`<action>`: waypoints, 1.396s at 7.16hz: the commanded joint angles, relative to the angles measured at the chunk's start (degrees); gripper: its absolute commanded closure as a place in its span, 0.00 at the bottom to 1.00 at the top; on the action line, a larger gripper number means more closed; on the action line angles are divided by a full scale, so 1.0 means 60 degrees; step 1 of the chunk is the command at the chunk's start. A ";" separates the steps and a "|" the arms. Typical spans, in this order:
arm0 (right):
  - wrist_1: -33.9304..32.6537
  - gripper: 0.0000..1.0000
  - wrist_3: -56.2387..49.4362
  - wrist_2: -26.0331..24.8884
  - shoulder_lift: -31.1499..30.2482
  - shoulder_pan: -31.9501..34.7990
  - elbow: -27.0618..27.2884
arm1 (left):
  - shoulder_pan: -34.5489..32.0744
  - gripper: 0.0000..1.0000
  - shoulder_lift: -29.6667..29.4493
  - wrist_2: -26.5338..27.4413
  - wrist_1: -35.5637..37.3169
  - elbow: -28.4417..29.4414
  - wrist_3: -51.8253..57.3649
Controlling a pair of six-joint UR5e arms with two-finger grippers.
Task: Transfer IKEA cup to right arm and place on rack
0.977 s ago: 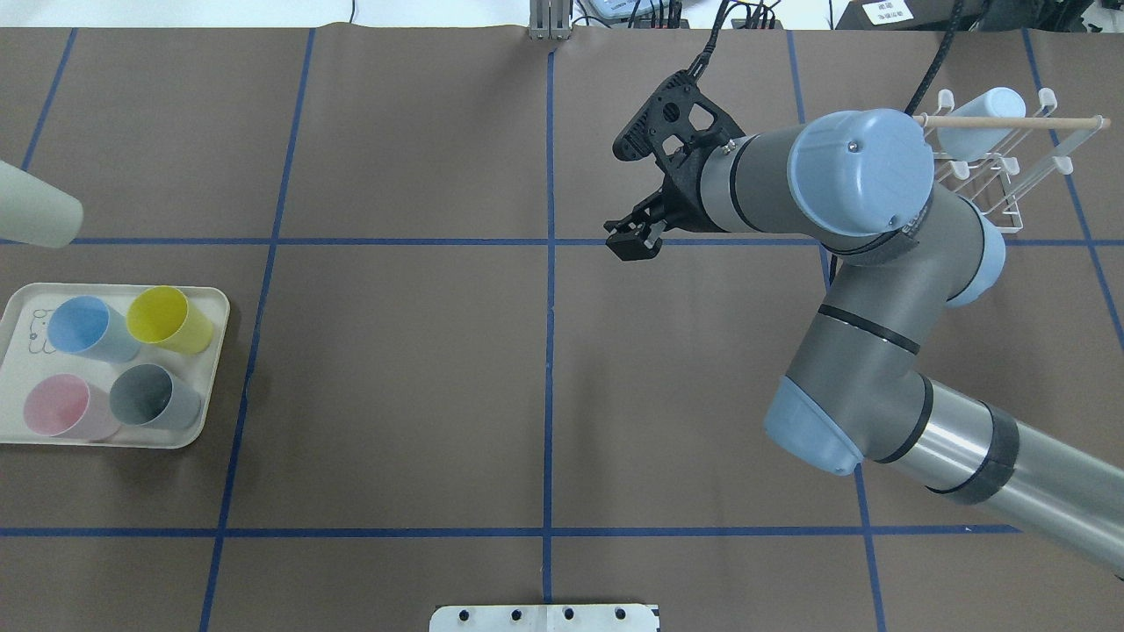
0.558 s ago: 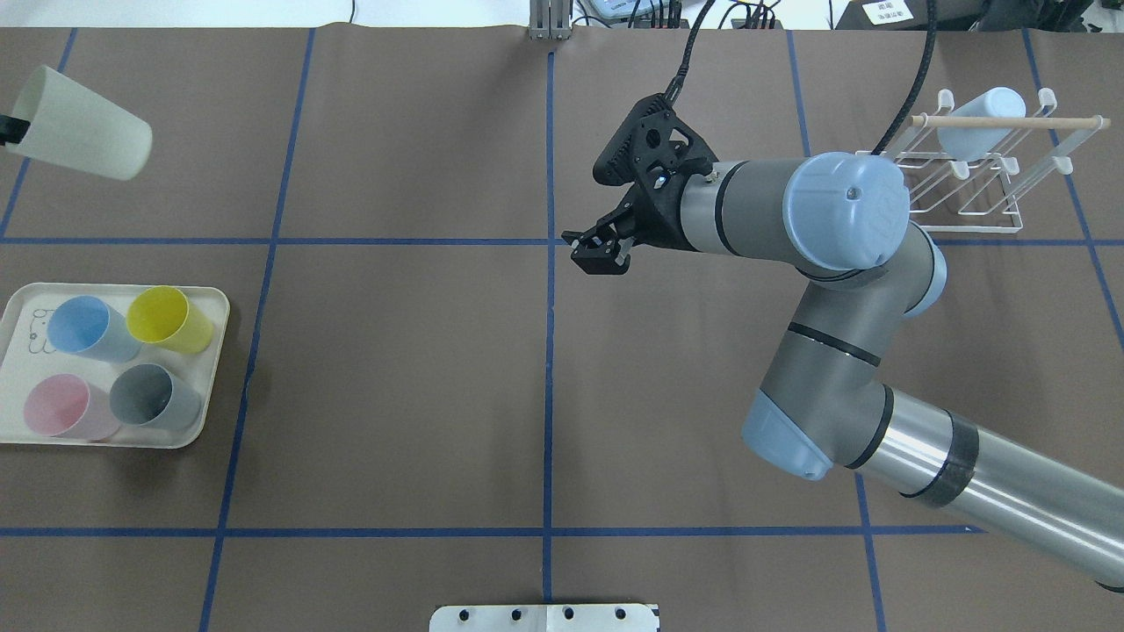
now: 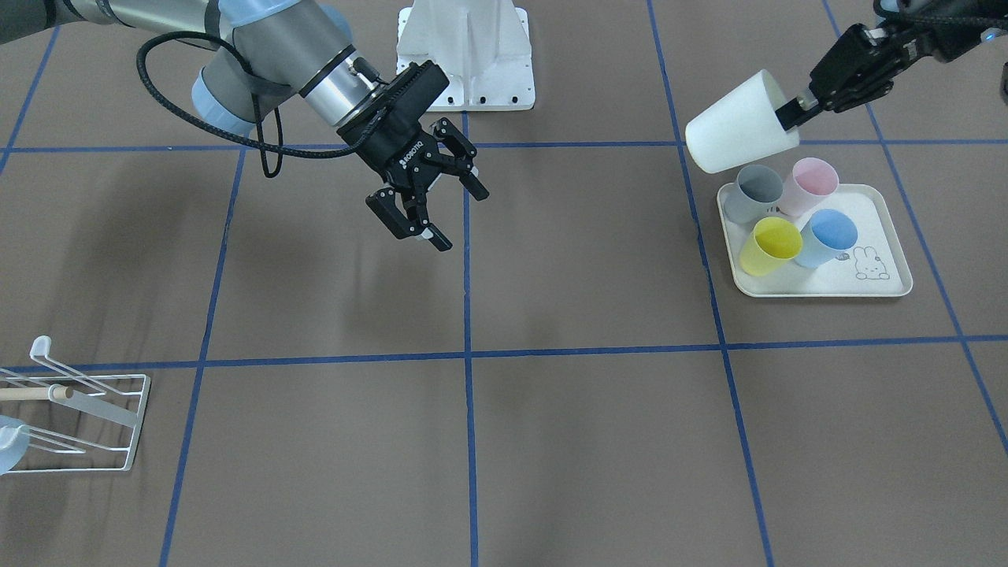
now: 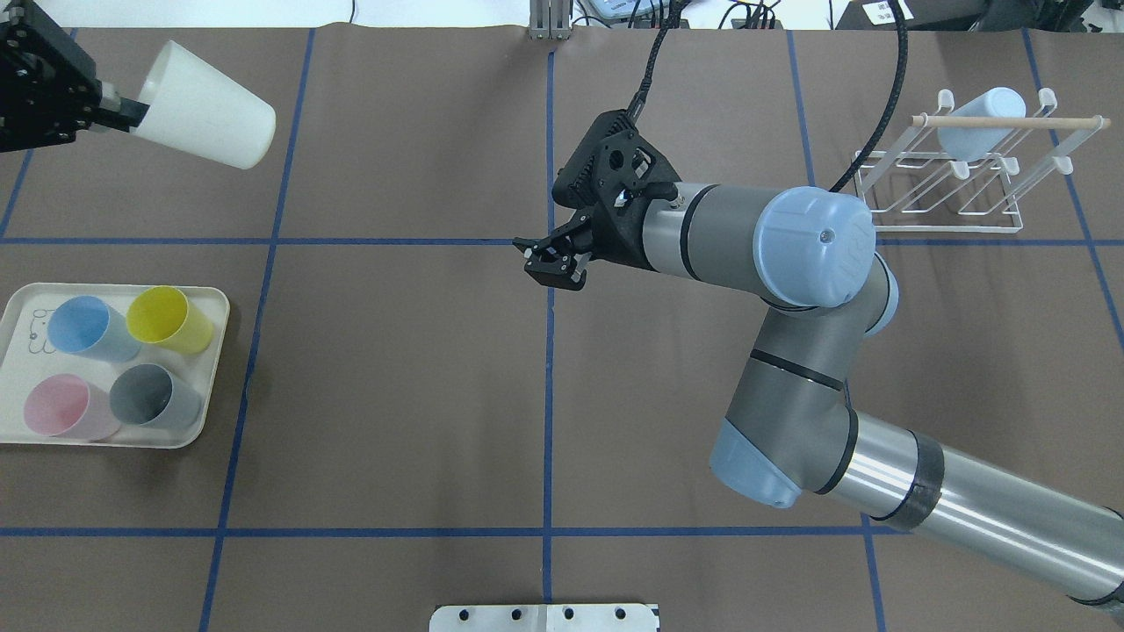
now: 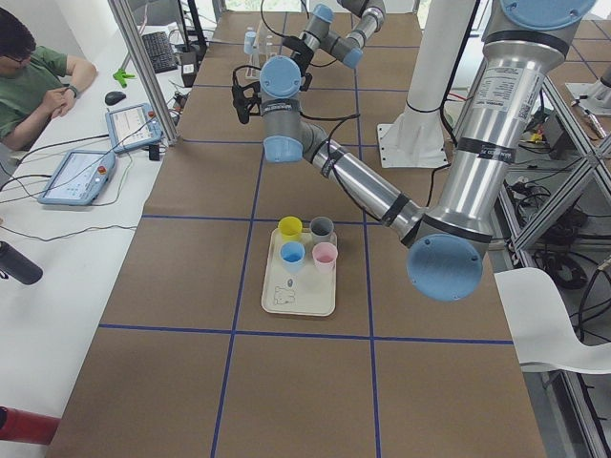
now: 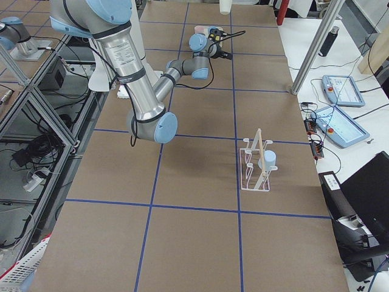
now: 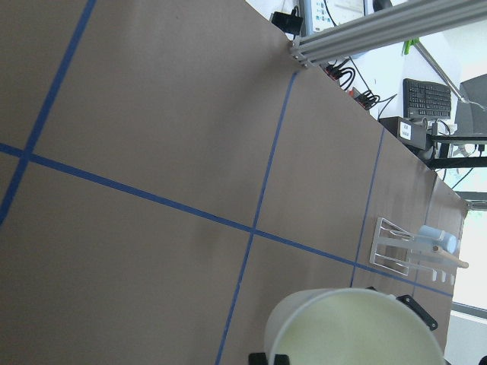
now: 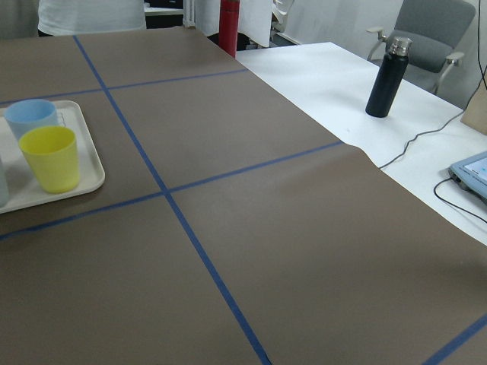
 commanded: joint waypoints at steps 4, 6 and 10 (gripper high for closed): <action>0.1845 0.06 -0.0874 -0.0139 0.0143 -0.0479 0.0008 | 0.2096 1.00 -0.1213 0.1956 -0.0004 0.0083 -0.1084; 0.1860 0.06 -0.1429 -0.0154 0.0187 -0.0494 0.0066 | 0.2200 1.00 -0.1359 0.1973 0.0025 0.0170 -0.1069; 0.1860 0.06 -0.1622 -0.0154 0.0377 -0.0494 0.0096 | 0.2492 1.00 -0.1433 0.2134 0.0113 0.0200 -0.1025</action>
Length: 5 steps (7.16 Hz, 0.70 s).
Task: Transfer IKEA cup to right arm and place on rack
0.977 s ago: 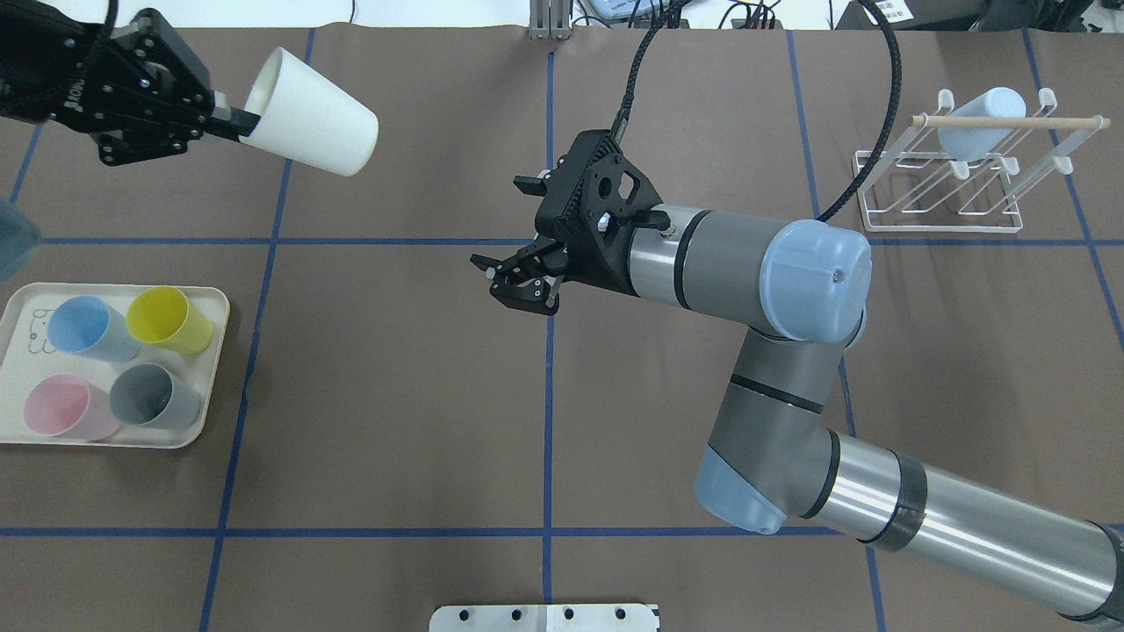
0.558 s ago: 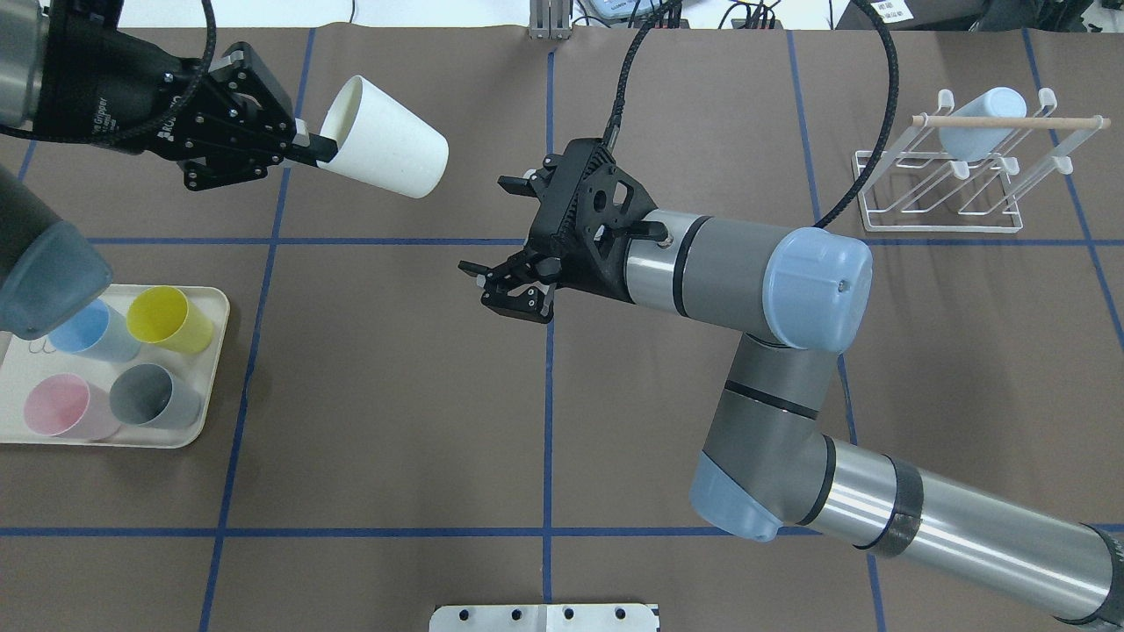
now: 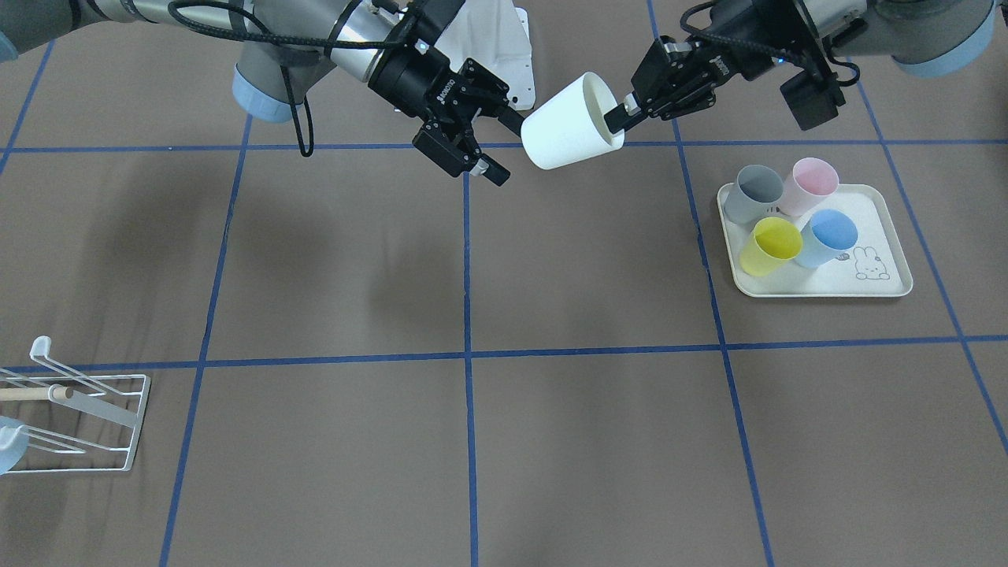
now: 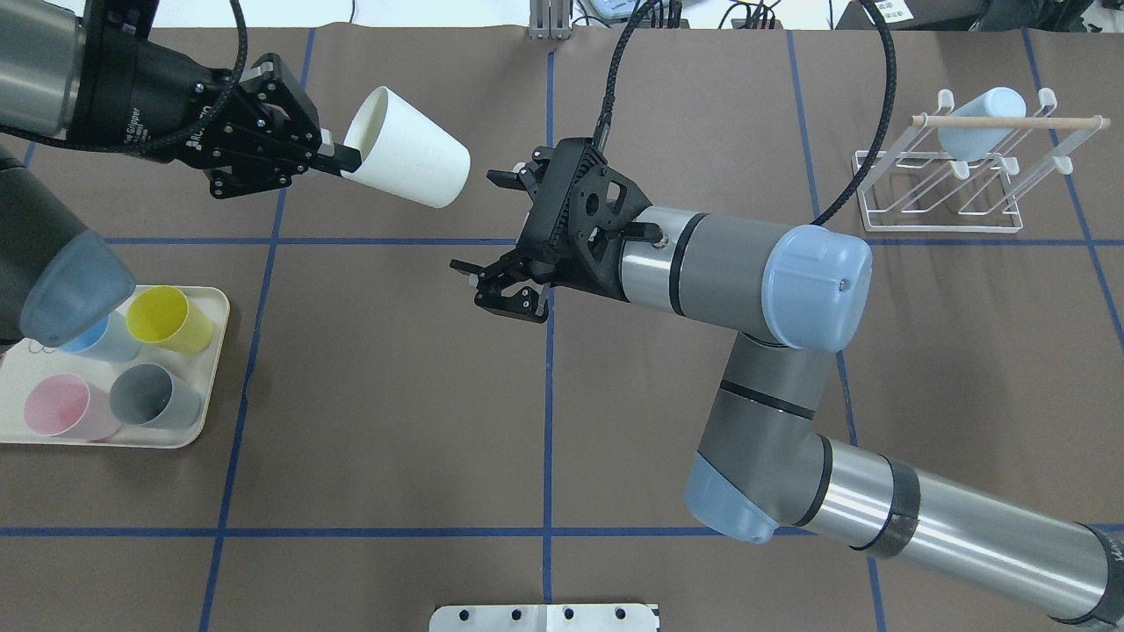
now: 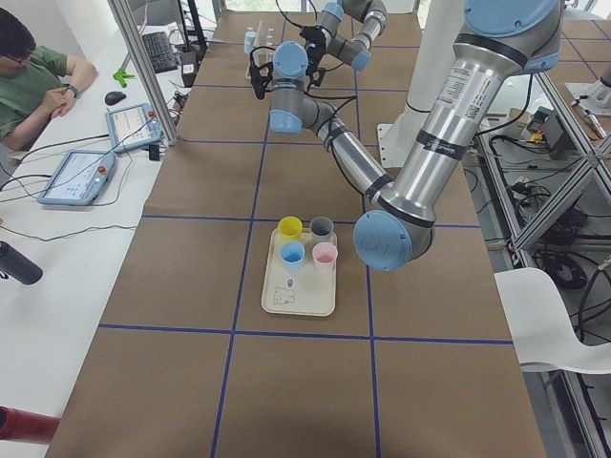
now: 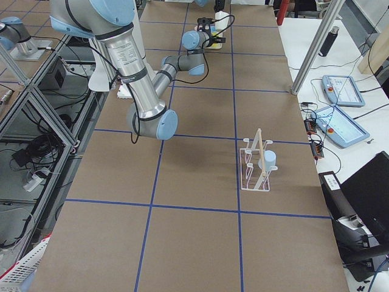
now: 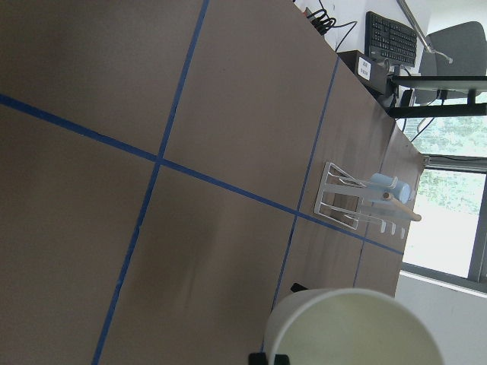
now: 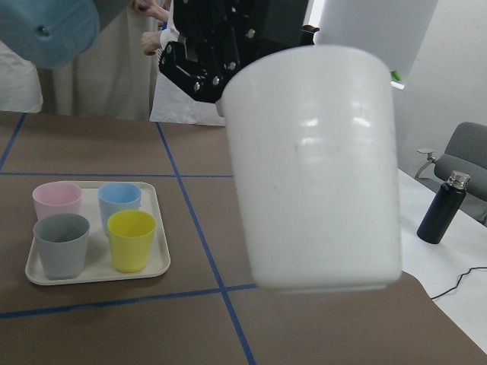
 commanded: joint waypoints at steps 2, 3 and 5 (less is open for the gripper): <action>0.0000 0.06 -0.0088 0.0000 0.0093 0.0004 0.0002 | 0.0224 1.00 -0.0021 0.0198 0.0020 0.0004 0.0016; 0.0000 0.06 -0.0088 -0.0044 0.0093 0.0004 0.0002 | 0.0283 1.00 -0.0035 0.0213 0.0020 0.0004 0.0016; 0.0000 0.06 -0.0088 -0.0117 0.0180 0.0004 -0.0012 | 0.0283 1.00 -0.0035 0.0213 0.0020 0.0004 0.0016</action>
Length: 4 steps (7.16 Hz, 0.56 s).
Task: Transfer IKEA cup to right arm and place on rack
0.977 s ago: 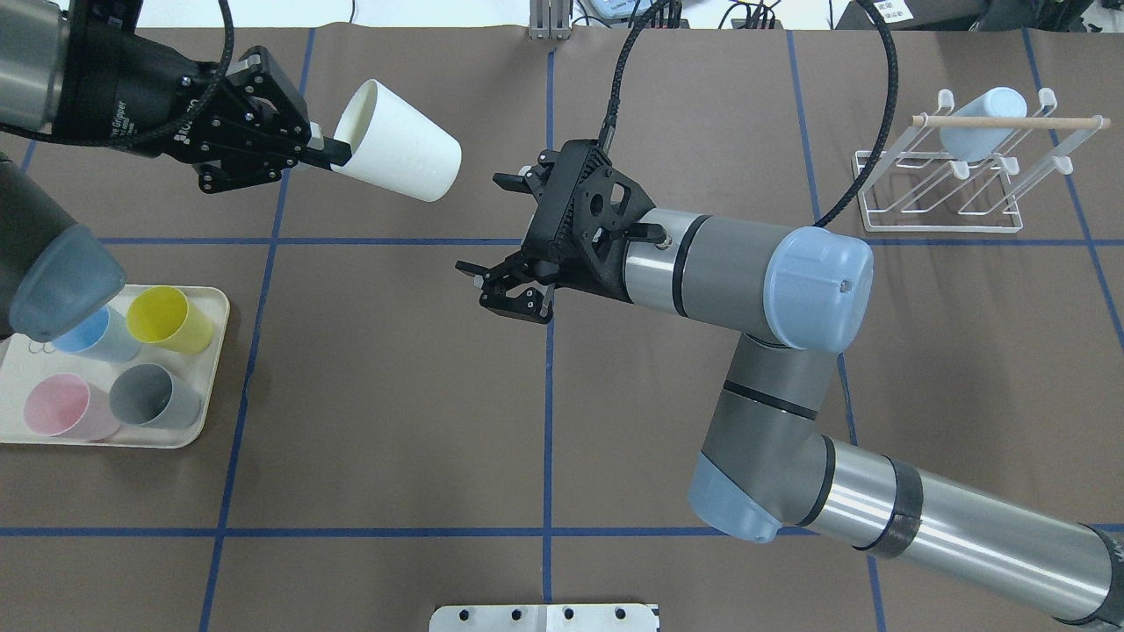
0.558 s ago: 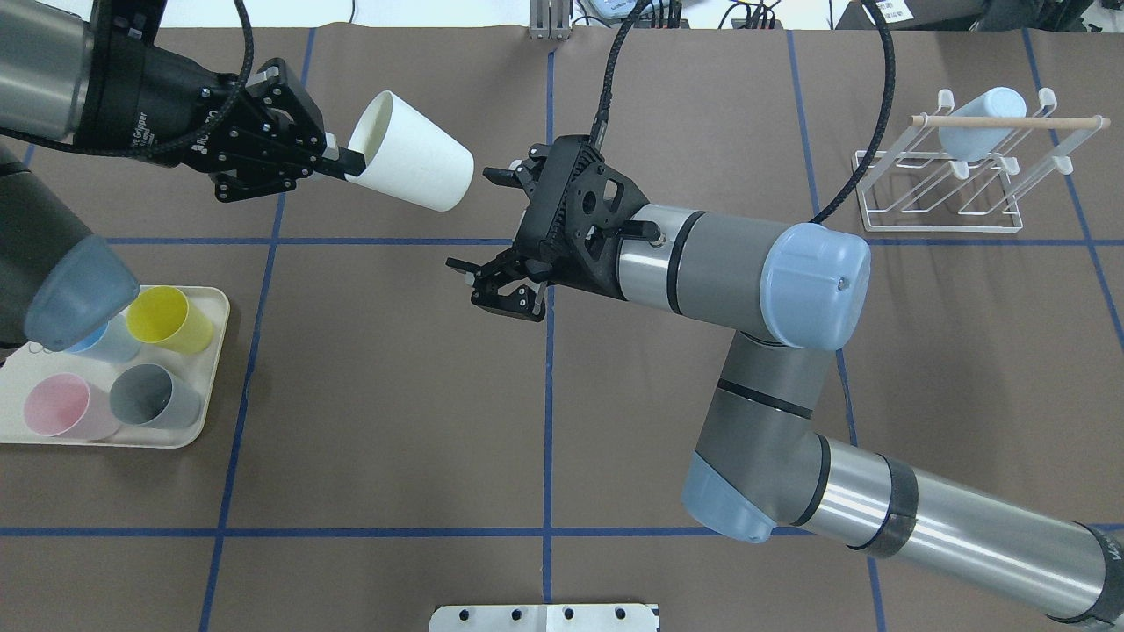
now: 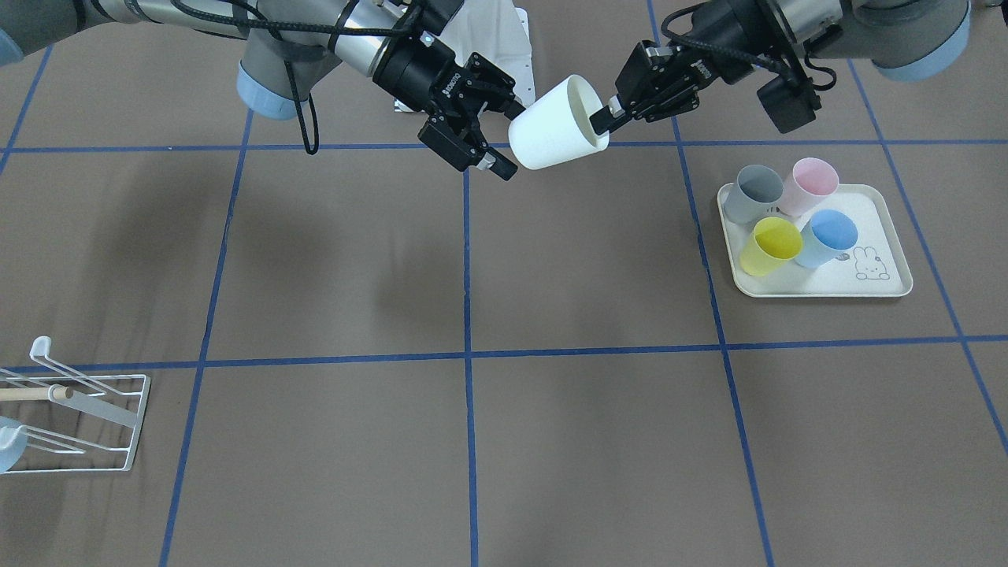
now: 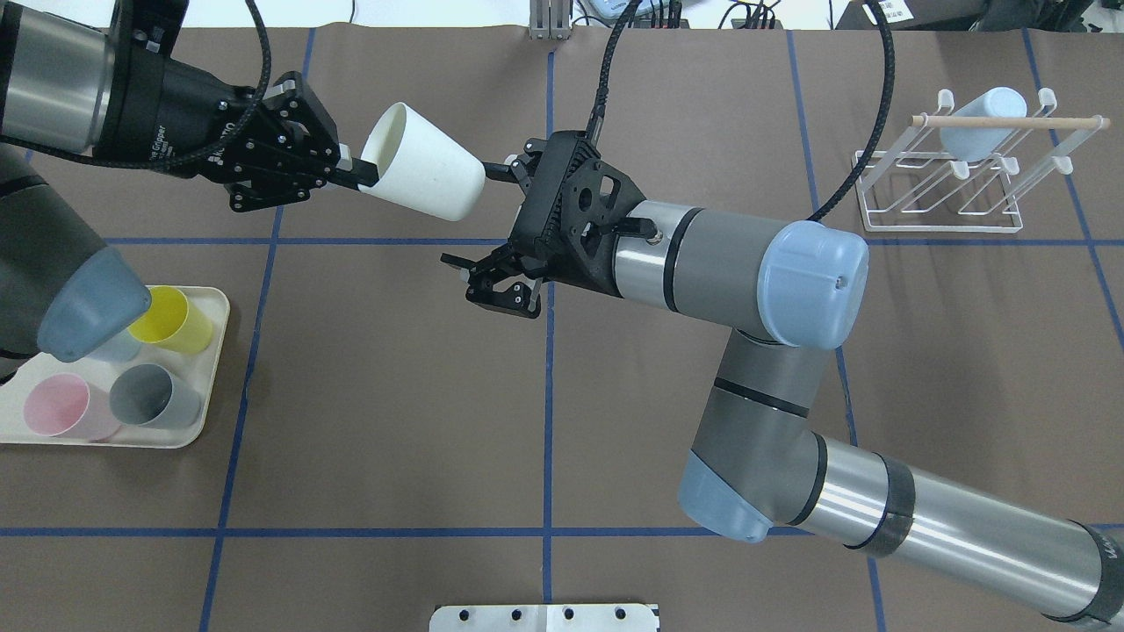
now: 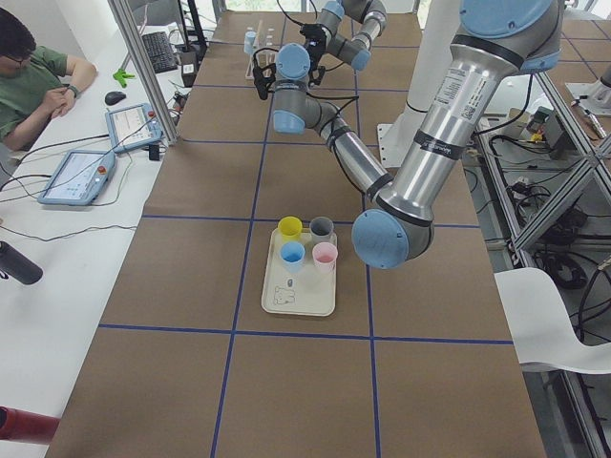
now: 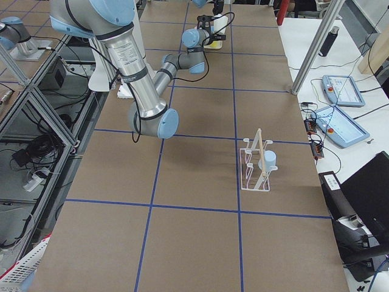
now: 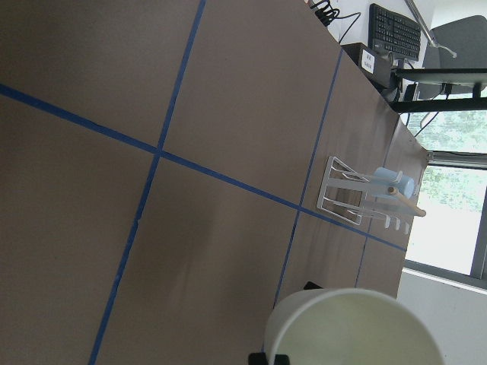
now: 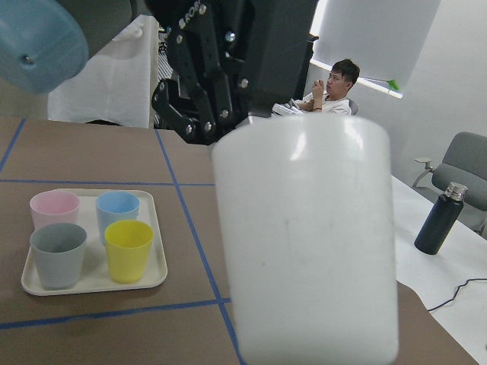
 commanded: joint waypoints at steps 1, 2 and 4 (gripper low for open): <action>0.0000 0.06 -0.0001 -0.0065 0.0034 0.0000 -0.0028 | 0.0024 1.00 -0.0003 0.0005 0.0000 0.0000 0.0015; -0.0015 0.05 -0.0001 -0.0210 0.0034 0.0000 -0.0028 | 0.0053 1.00 -0.0003 0.0005 0.0000 -0.0014 0.0015; 0.0000 0.05 -0.0001 -0.0284 0.0049 0.0000 -0.0028 | 0.0127 1.00 -0.0003 0.0020 0.0000 -0.0015 0.0015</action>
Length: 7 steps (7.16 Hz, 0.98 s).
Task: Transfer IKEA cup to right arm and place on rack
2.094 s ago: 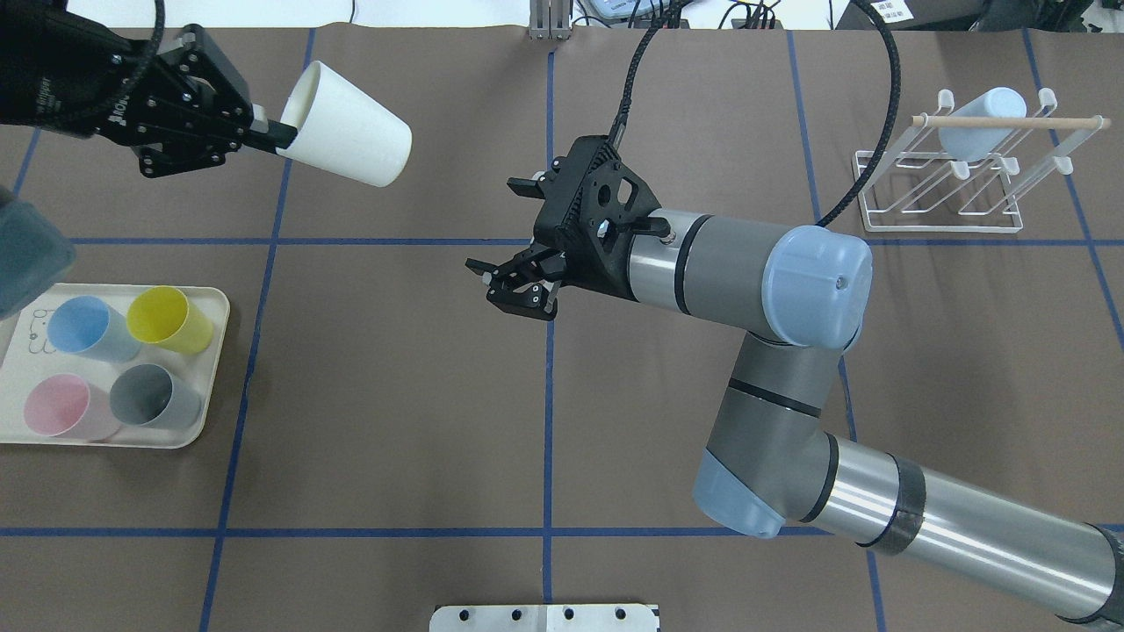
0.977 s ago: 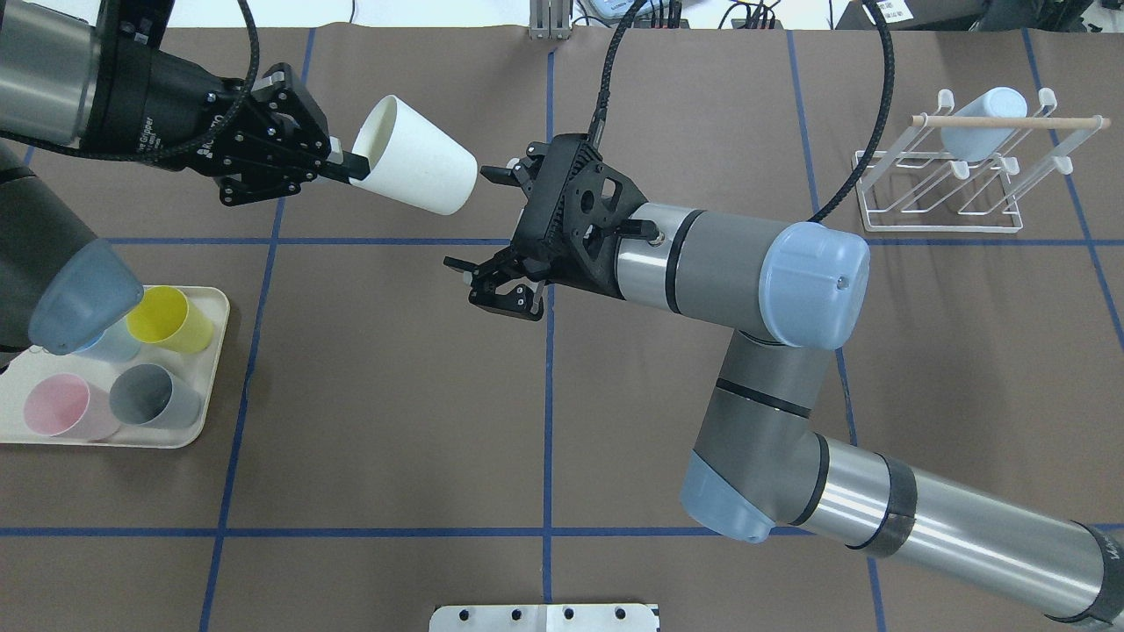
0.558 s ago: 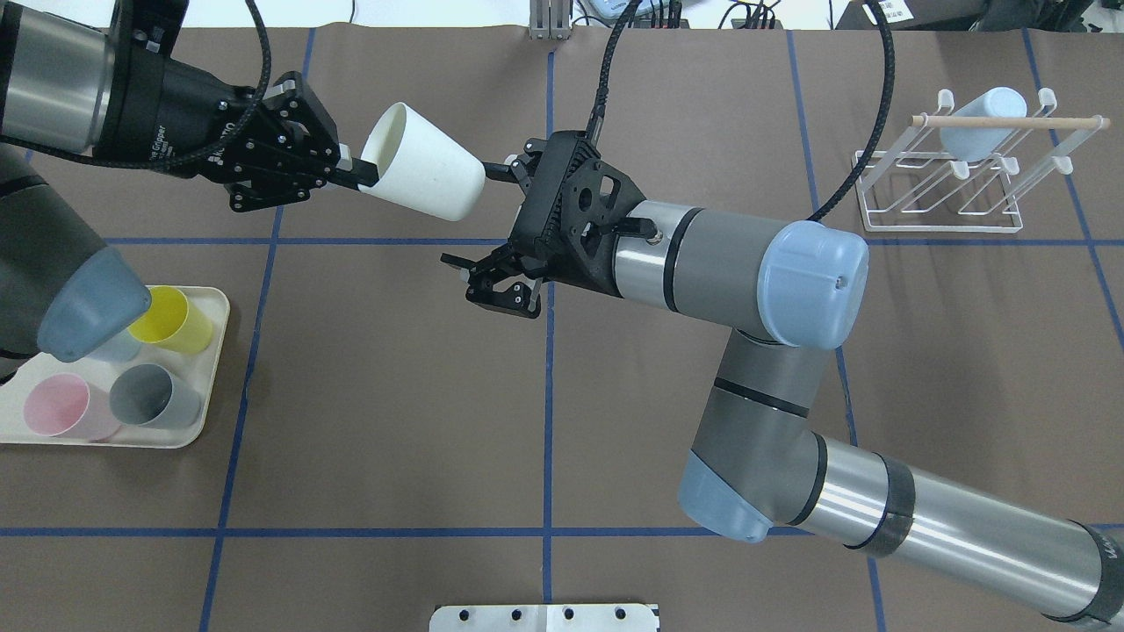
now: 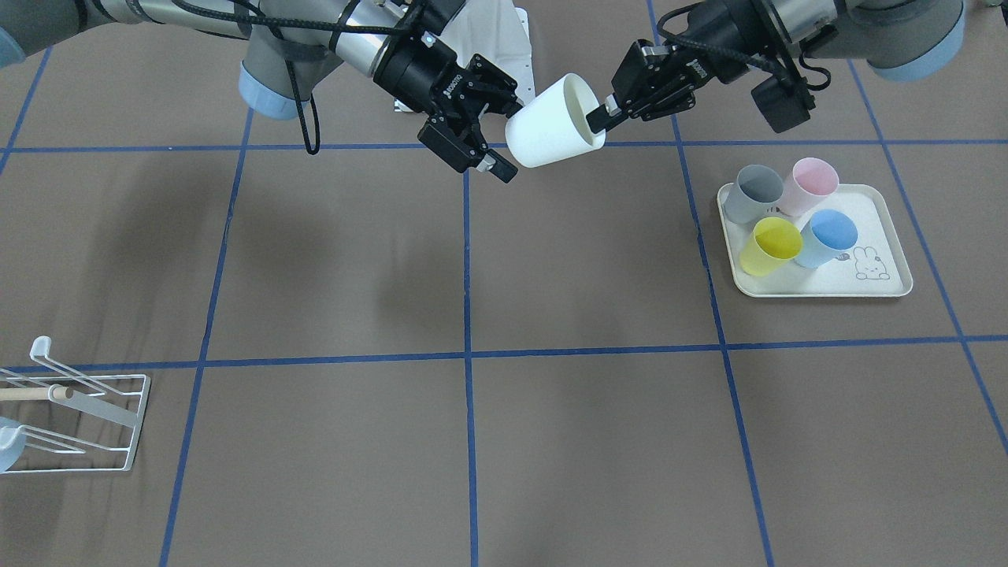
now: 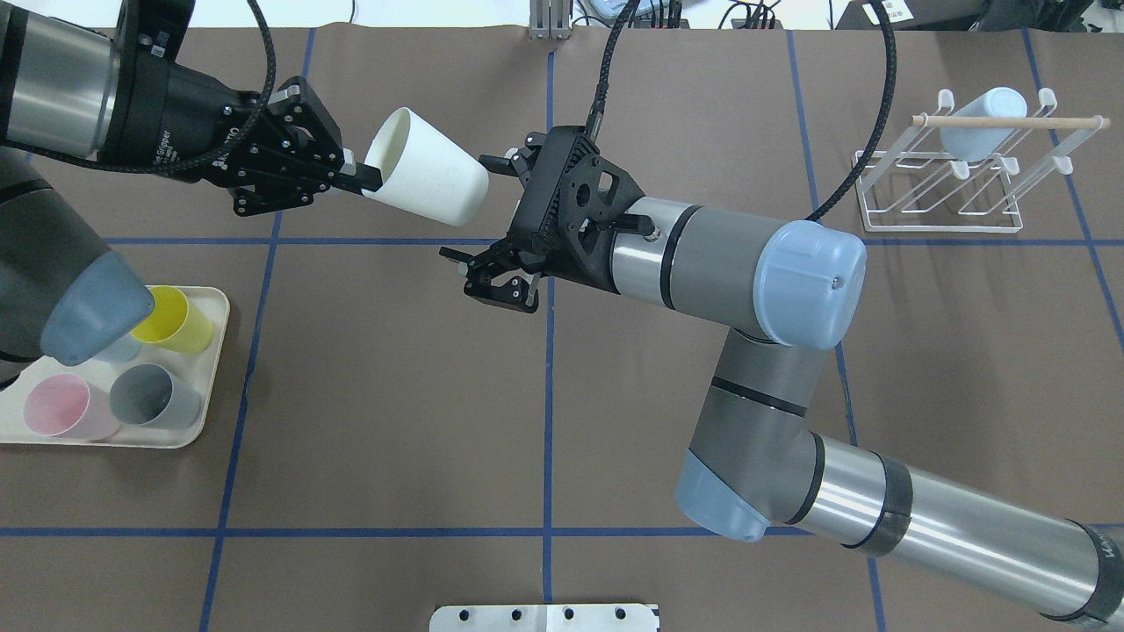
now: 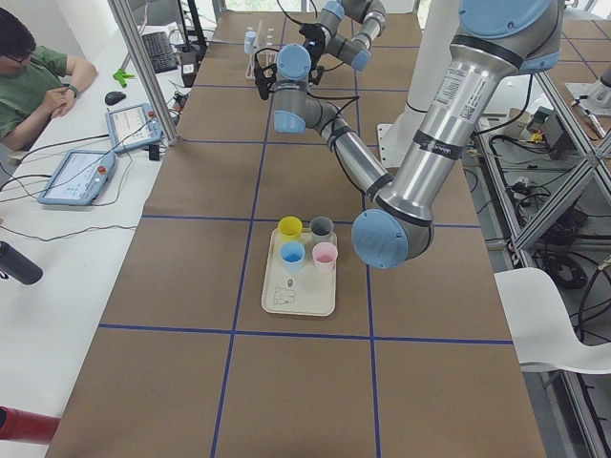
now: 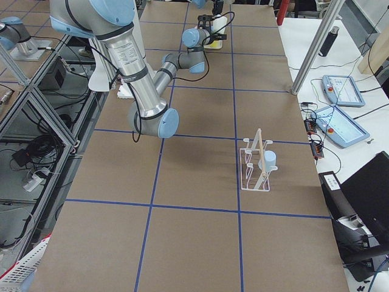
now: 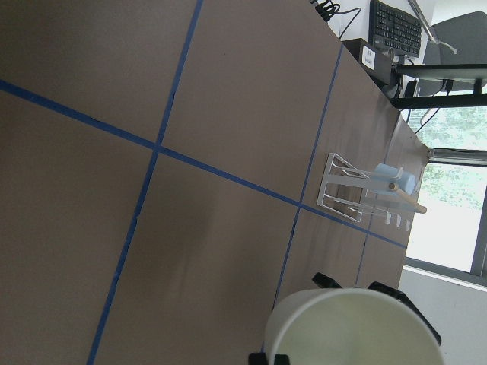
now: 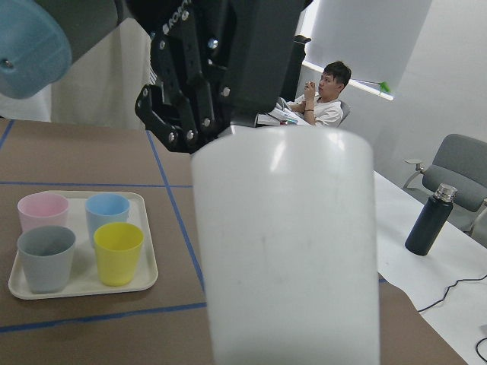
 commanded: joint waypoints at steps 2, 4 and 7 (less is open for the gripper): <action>-0.0005 0.05 0.0000 -0.0069 0.0054 -0.0014 0.0019 | 0.0085 1.00 0.0000 0.0011 0.0000 -0.0002 0.0030; -0.0005 0.05 -0.0131 -0.0069 0.0055 -0.0015 0.0034 | 0.0085 1.00 0.0000 0.0011 0.0000 0.0013 0.0045; -0.0005 0.11 -0.0205 -0.0069 0.0127 -0.0015 0.0019 | 0.0172 1.00 0.0000 0.0026 0.0000 0.0115 0.0074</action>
